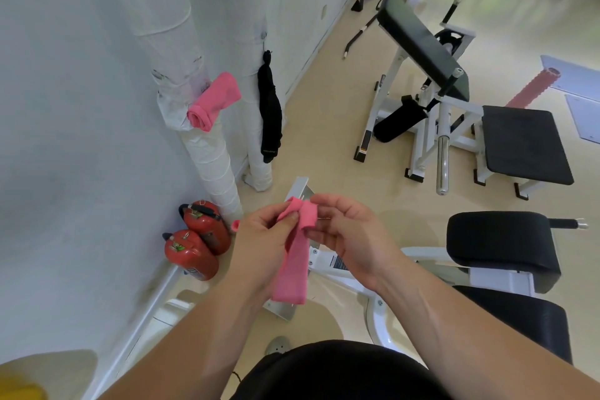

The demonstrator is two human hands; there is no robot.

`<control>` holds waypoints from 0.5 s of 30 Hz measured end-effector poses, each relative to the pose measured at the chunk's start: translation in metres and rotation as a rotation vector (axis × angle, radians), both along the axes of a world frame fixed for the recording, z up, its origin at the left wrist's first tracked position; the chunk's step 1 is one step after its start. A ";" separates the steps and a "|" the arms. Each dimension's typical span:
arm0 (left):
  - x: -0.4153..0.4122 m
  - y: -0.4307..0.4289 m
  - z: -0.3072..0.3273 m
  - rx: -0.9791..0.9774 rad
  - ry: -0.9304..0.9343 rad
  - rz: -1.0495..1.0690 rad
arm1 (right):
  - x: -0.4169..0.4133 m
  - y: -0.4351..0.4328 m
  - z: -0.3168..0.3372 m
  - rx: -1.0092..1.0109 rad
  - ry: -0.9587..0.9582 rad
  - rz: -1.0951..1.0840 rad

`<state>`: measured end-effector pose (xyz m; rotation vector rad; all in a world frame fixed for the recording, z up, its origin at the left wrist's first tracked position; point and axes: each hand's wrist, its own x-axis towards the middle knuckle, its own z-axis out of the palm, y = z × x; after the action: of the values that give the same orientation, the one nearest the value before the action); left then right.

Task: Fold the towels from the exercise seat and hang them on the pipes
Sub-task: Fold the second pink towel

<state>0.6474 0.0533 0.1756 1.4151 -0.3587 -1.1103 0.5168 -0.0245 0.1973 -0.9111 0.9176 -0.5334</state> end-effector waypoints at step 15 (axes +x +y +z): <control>-0.015 0.005 0.020 -0.050 -0.074 -0.174 | -0.011 -0.001 -0.011 -1.217 0.510 0.033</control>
<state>0.6326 0.0586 0.1956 1.4035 -0.5673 -1.1831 0.5060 -0.0251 0.1859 -2.2316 0.9957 -0.8657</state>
